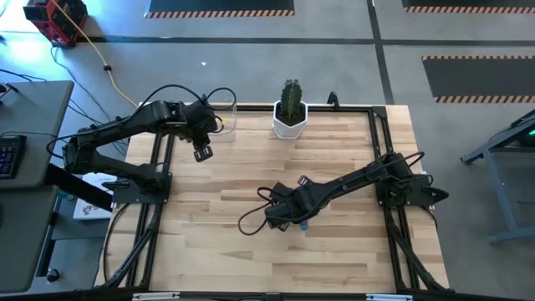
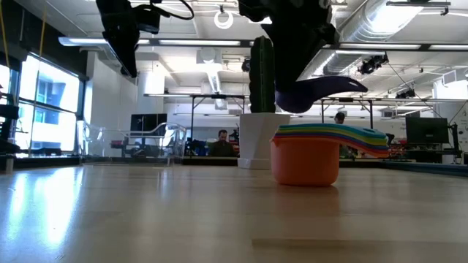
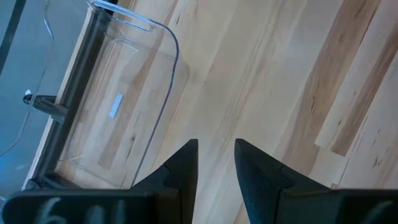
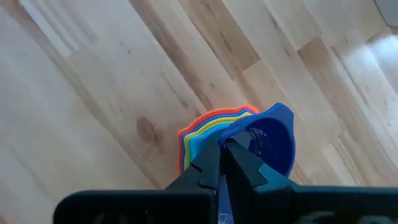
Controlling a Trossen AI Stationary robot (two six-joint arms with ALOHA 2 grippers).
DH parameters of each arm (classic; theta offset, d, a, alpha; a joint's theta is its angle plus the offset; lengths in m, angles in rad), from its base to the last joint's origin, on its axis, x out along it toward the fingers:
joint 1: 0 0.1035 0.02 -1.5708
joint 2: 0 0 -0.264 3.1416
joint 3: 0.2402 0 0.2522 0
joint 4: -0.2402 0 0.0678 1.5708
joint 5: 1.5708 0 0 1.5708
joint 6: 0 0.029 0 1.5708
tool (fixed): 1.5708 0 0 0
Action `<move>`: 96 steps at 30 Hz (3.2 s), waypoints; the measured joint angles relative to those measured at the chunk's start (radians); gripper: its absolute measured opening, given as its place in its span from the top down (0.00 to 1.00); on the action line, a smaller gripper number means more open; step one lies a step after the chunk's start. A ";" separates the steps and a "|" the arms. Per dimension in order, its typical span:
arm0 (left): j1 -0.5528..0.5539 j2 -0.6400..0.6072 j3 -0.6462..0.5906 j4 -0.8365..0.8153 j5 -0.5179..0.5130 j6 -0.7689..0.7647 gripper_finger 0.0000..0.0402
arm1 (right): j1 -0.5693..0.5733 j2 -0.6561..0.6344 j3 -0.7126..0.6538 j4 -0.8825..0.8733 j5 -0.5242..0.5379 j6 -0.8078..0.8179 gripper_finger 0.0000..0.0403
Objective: Nest measuring cups in basket
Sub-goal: Stack the violet measuring cup on the light blue measuring cup, then put the stacked measuring cups into the transparent bin
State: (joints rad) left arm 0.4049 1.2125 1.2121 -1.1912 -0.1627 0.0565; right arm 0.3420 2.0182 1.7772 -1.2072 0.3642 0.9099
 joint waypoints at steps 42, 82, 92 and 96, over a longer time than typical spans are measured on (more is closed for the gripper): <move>0.000 0.000 0.000 -0.001 -0.004 0.000 0.76 | 0.011 0.034 -0.001 0.018 -0.078 -0.080 0.83; 0.000 -0.003 0.000 -0.046 -0.001 -0.003 0.76 | -0.038 -0.035 0.293 -0.362 0.386 0.280 0.82; 0.000 -0.003 0.000 -0.046 0.003 0.000 0.76 | -0.044 -0.243 -0.222 -0.225 0.216 0.599 0.82; 0.000 -0.003 0.000 -0.041 0.003 0.000 0.76 | -0.038 -0.294 -0.373 -0.078 0.156 0.638 0.82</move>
State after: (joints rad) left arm 0.4046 1.2098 1.2121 -1.2321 -0.1593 0.0564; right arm 0.3043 1.7240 1.4044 -1.2851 0.5206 1.5475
